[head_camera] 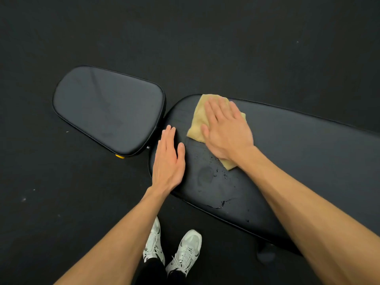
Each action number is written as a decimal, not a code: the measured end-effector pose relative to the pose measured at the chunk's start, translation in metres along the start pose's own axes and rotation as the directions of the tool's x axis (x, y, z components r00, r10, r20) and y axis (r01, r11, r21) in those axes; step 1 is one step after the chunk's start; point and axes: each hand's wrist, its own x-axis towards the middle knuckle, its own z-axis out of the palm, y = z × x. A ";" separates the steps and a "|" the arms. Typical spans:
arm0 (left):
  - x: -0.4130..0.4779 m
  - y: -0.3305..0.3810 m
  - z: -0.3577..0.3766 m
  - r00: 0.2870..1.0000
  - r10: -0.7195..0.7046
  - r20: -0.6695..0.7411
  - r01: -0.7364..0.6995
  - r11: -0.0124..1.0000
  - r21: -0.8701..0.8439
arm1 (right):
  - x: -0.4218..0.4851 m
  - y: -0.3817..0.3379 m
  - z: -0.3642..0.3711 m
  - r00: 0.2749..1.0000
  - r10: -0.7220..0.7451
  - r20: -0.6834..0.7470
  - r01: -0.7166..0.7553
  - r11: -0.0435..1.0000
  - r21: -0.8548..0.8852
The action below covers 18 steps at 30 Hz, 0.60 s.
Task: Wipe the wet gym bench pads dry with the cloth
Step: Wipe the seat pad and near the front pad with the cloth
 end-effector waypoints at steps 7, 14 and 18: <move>-0.009 -0.020 -0.006 0.999 0.022 0.025 -0.023 0.997 0.071 | 0.059 -0.050 -0.002 0.982 0.186 -0.020 -0.186 0.983 0.013; -0.009 -0.020 -0.006 1.000 0.028 0.007 -0.028 0.998 0.060 | 0.050 -0.043 0.007 0.961 -0.272 0.058 0.272 0.962 0.018; -0.011 -0.022 -0.003 1.000 0.023 -0.013 -0.022 0.997 0.069 | 0.069 -0.055 0.007 0.997 -0.072 0.023 0.072 0.997 -0.015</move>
